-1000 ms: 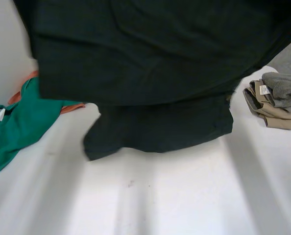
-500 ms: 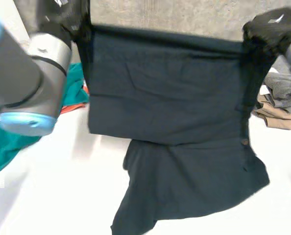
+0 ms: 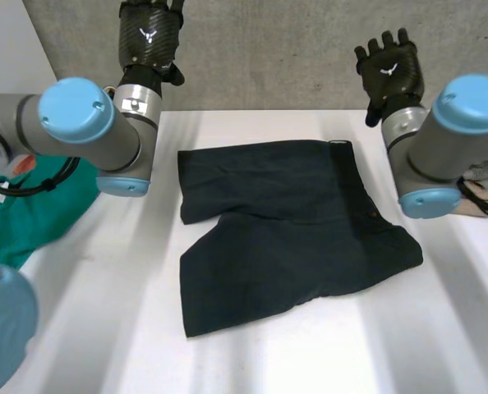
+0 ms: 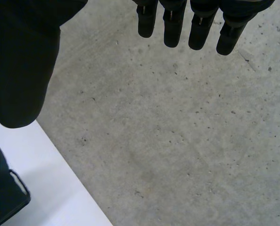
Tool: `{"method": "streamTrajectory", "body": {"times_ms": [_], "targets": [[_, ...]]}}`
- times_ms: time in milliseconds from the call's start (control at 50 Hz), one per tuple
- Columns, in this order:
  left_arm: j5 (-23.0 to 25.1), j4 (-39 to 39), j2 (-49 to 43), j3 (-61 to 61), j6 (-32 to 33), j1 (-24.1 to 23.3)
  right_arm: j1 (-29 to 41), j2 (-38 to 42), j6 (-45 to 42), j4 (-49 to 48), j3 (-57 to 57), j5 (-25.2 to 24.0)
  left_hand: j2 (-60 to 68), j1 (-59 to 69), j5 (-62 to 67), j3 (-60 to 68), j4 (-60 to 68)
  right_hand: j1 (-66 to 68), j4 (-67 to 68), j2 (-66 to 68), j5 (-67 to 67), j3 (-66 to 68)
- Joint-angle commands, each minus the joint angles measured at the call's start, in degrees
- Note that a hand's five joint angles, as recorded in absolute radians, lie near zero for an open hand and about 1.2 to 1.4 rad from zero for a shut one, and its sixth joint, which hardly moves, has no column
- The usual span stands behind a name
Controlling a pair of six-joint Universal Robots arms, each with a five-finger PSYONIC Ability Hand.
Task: Fold the laundry.
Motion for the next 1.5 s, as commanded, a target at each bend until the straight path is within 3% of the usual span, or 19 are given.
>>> {"method": "streamTrajectory", "body": {"times_ms": [20, 160, 200, 300, 400, 540, 620, 780, 900, 1040, 1120, 1160, 1200, 1380, 1500], "targets": [[-4.9, -6.1, 17.4, -20.3, 0.1, -1.8, -1.5, -13.9, -0.3, 11.6, 11.6, -5.6, 0.8, 2.0, 0.0, 0.7, 1.3, -2.9, -2.1, -2.4, -2.6, -2.1], [-6.0, -21.7, 34.0, -42.0, -0.2, -8.1, -10.3, -23.9, -3.8, 29.1, 25.8, -17.6, 9.9, 11.0, 9.1, 9.8, 10.4, -2.8, -2.1, -2.3, -2.5, -2.0], [-6.0, -24.2, 36.3, -46.2, -0.3, -9.5, -13.4, -27.0, -7.3, 33.1, 30.9, -20.7, 13.1, 14.2, 12.3, 13.0, 13.6, 5.5, 6.3, 6.1, 5.9, 6.4], [-5.7, -28.2, 41.2, -60.7, -0.7, -14.4, -19.0, -29.3, -15.6, 35.3, 41.7, -24.8, 27.0, 28.2, 26.2, 26.9, 27.5, 16.8, 17.6, 17.4, 17.2, 17.7], [-5.4, -26.8, 39.9, -65.9, -2.3, -17.0, -20.4, -29.1, -20.3, 31.5, 49.5, -27.7, 29.6, 30.7, 28.8, 29.5, 30.1, 27.3, 28.1, 27.8, 27.6, 28.1], [-5.4, -23.3, 30.6, -64.1, -3.1, -15.8, -21.0, -27.0, -19.7, 23.0, 51.5, -28.5, 13.8, 14.9, 13.0, 13.7, 14.3, 24.9, 25.7, 25.5, 25.3, 25.8], [-5.4, -19.3, 28.5, -63.0, -3.0, -14.0, -20.6, -23.5, -18.8, 17.4, 51.5, -29.2, 14.1, 15.3, 13.3, 14.0, 14.6, 20.4, 21.2, 20.9, 20.7, 21.2], [-5.8, -14.9, 24.2, -60.9, -2.3, -14.0, -20.4, -19.1, -17.7, 9.0, 50.9, -29.2, 18.7, 19.8, 17.8, 18.5, 19.1, 23.4, 24.2, 23.9, 23.8, 24.2], [-5.8, -14.7, 21.1, -58.6, -2.2, -14.1, -19.2, -17.0, -16.2, 5.1, 50.1, -29.2, 35.1, 36.3, 34.3, 35.0, 35.6, 27.8, 28.6, 28.3, 28.1, 28.6], [-5.7, -12.0, 20.3, -56.4, -2.2, -14.0, -16.9, -14.1, -15.8, -0.8, 48.9, -28.5, 65.9, 67.0, 65.1, 65.8, 66.4, 39.5, 40.3, 40.1, 39.9, 40.4], [-5.8, -8.8, 21.0, -56.0, -2.1, -14.0, -15.3, -11.6, -15.8, -2.3, 47.5, -27.5, 67.9, 69.1, 67.1, 67.8, 68.4, 41.9, 42.7, 42.4, 42.2, 42.7], [-6.0, -7.8, 21.4, -55.5, -2.0, -14.1, -14.9, -10.7, -15.8, -2.3, 46.9, -26.4, 67.9, 69.1, 67.1, 67.8, 68.4, 50.3, 51.1, 50.8, 50.6, 51.1], [-6.1, -8.0, 21.8, -55.2, -2.0, -14.0, -14.7, -10.4, -15.8, -2.3, 46.2, -24.6, 67.9, 69.1, 67.1, 67.8, 68.4, 67.0, 67.8, 67.5, 67.4, 67.8], [-6.0, -11.4, 28.1, -55.4, -1.8, -14.3, -15.5, -14.6, -15.2, 0.7, 47.1, -22.3, 67.9, 69.1, 67.1, 67.8, 68.4, 67.1, 67.9, 67.6, 67.4, 67.9], [-5.8, -22.4, 37.3, -54.8, -1.7, -14.8, -16.6, -26.2, -14.9, 18.0, 46.5, -23.3, 67.9, 69.1, 67.1, 67.8, 68.4, 67.1, 67.9, 67.6, 67.4, 67.9]]}}
